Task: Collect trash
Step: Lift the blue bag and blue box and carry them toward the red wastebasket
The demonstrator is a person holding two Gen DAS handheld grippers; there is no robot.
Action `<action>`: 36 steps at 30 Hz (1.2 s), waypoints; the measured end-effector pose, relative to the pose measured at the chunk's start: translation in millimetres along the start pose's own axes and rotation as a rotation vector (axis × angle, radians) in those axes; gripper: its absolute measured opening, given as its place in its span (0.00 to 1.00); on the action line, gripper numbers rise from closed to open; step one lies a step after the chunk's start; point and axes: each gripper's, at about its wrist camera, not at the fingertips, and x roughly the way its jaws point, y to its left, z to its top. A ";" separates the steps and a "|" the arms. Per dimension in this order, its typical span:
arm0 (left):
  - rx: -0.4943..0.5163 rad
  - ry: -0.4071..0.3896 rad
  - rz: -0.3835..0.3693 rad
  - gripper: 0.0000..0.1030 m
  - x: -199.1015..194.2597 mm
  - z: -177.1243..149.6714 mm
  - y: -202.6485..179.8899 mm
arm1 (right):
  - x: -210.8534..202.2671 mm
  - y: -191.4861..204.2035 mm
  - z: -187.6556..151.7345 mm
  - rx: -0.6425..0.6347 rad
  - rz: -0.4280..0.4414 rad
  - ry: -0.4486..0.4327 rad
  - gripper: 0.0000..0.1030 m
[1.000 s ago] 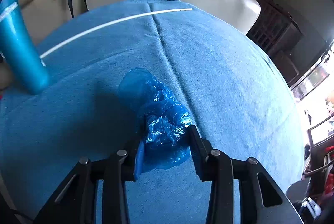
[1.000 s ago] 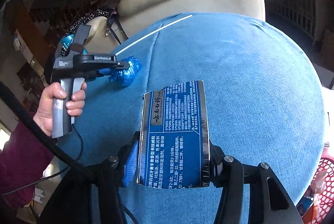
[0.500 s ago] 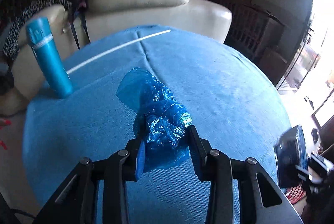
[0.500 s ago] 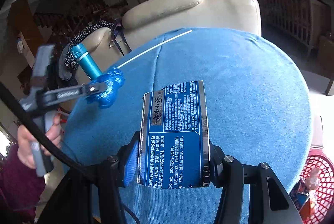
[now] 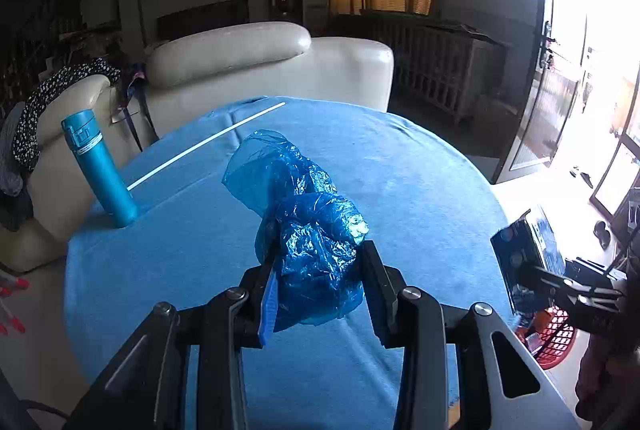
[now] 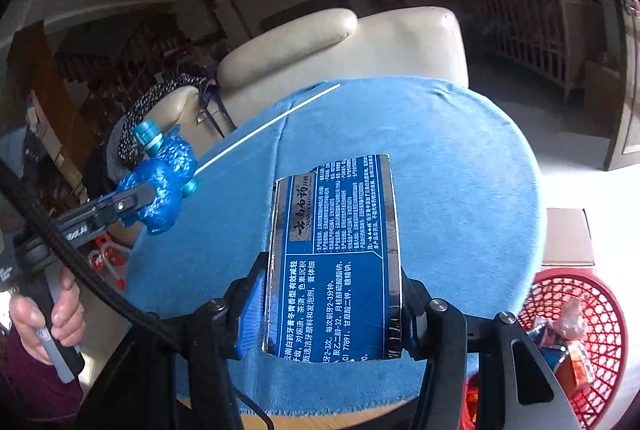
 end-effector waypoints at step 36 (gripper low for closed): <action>0.212 0.019 -0.158 0.39 -16.9 -5.3 -127.9 | -104.6 -113.6 -14.1 0.189 -0.120 -0.172 0.56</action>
